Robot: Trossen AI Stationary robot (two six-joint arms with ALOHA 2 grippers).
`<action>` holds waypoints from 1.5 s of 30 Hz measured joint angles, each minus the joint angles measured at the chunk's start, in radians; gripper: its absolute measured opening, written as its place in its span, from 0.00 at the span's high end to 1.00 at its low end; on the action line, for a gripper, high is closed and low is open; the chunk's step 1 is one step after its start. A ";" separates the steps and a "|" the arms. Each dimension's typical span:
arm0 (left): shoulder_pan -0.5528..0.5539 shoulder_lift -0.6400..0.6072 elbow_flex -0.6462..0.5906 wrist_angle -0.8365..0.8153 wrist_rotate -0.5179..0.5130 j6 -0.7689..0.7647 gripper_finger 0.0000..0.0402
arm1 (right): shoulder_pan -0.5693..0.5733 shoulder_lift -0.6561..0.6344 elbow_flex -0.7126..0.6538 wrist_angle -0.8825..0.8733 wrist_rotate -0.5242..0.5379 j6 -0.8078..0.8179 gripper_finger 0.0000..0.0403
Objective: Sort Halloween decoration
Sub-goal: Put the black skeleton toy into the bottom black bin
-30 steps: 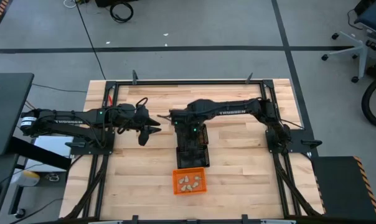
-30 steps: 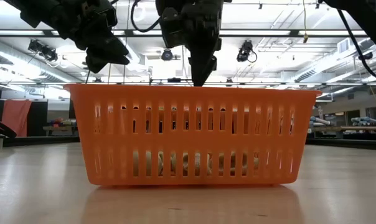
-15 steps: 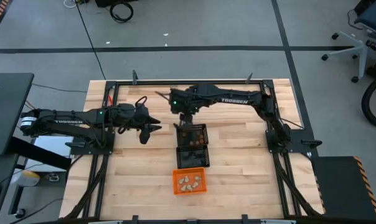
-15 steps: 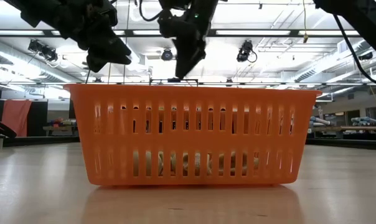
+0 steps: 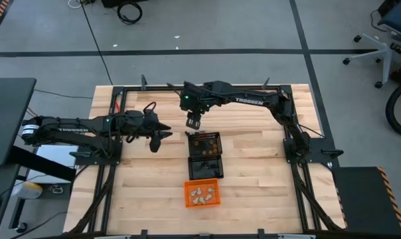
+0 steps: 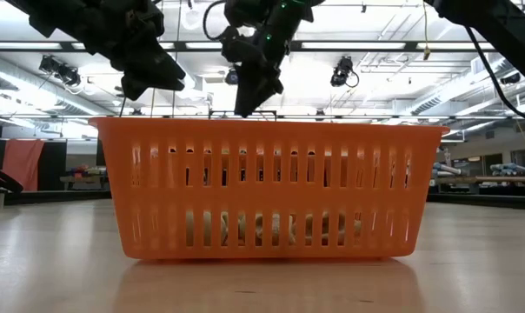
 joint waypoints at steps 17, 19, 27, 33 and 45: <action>0.017 0.143 -0.010 0.066 -0.023 -0.001 0.64 | -0.033 0.000 -0.240 0.091 -0.112 0.173 0.57; 0.026 0.182 -0.010 0.091 -0.023 -0.004 0.64 | -0.035 0.000 -0.251 0.090 -0.114 0.186 0.57; 0.147 0.327 -0.010 0.115 0.095 -0.038 0.64 | -0.026 -0.012 -0.251 0.059 -0.070 0.210 0.57; 0.243 0.462 -0.009 0.189 0.240 0.067 0.64 | -0.006 -0.059 -0.251 0.003 0.009 0.194 0.57; 0.246 0.622 0.033 0.320 0.147 0.441 0.64 | 0.013 -0.185 -0.251 -0.048 0.041 0.205 0.57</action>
